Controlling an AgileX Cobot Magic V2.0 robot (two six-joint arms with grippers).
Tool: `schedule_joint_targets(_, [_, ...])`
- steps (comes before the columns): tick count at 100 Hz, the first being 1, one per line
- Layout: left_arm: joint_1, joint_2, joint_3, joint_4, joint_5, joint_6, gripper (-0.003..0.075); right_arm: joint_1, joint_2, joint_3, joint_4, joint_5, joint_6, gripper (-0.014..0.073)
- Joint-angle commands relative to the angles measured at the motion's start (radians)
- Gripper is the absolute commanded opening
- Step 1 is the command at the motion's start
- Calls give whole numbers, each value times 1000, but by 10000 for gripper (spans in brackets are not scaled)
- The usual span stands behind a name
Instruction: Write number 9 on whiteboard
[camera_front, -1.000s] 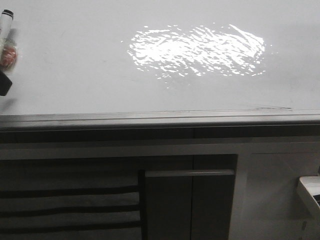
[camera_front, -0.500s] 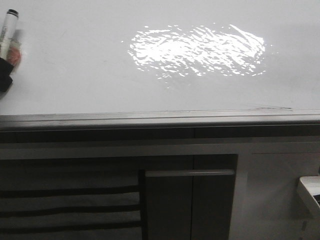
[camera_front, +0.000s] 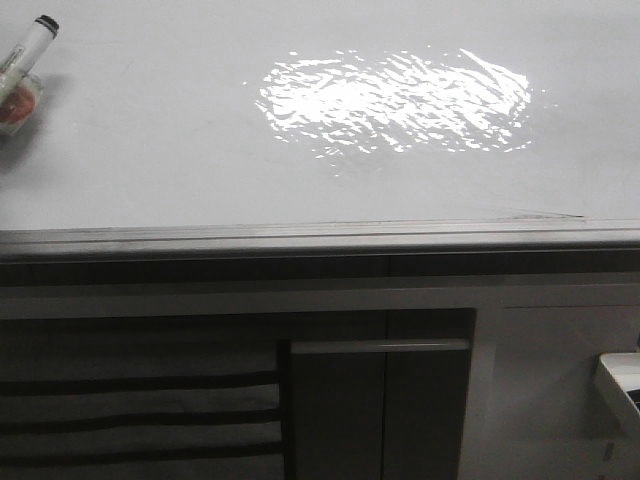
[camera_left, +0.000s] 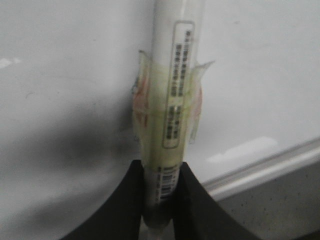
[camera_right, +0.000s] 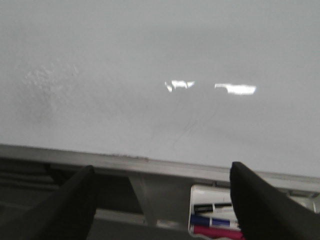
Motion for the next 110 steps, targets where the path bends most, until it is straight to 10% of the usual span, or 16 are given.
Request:
schedule_joint_targets(1, [-61,-34,-115,-83,139,124,-20,2,68,-113,51,121,-62,478])
schedule_joint_targets(29, [-224,-34,-316,-532,471,717,-20,57,299,-318,436,411,-457,478])
schedule_joint_targets(72, [-413,-16,-329,-531,475,838,-20,480,616,-587,460,465,-697,478])
schedule_joint_targets(110, [-413,-11,-329,-525,475,863,-20,578,754,-654,424,366,-731,383])
